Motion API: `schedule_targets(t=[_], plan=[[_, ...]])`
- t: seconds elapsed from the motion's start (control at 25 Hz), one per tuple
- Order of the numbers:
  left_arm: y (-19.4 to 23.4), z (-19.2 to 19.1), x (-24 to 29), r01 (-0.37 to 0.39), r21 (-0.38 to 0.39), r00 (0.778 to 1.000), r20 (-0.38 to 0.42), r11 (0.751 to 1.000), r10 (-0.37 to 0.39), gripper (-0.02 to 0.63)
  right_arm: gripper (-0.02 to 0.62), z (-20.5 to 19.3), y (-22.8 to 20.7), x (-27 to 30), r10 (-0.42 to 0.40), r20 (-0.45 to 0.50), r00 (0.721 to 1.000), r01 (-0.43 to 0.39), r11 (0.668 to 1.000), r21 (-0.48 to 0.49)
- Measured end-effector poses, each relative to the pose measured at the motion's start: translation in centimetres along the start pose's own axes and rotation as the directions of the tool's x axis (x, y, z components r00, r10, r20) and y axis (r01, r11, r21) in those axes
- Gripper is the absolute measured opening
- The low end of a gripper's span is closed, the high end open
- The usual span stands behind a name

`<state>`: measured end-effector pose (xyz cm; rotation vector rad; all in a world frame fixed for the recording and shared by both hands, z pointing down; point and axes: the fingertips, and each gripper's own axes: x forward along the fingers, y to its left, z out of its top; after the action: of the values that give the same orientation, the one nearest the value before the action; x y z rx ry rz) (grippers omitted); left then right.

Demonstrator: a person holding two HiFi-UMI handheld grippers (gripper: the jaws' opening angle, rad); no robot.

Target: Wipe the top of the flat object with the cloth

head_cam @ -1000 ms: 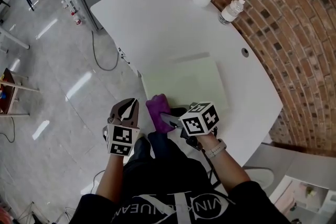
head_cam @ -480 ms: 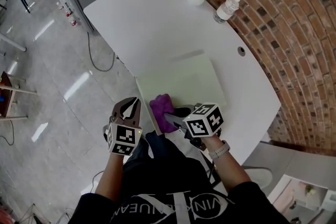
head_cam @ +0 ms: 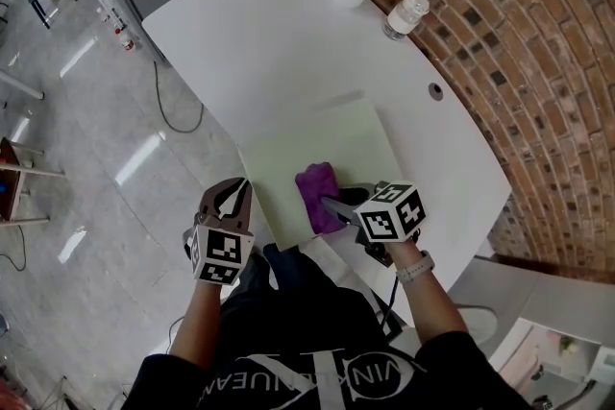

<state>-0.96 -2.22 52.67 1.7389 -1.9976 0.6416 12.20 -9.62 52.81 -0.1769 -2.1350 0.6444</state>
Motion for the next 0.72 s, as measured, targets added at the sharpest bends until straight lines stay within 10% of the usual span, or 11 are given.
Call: schedule_targets(t=[0.72], plan=[[0.7,-0.2,0.5,-0.044,-0.006,0.998,-0.039,0.999,0.044,0.023,0.061,-0.3,-10.9,-7.5,-0.217,0.048,0.975,0.215,0.975,0.047]])
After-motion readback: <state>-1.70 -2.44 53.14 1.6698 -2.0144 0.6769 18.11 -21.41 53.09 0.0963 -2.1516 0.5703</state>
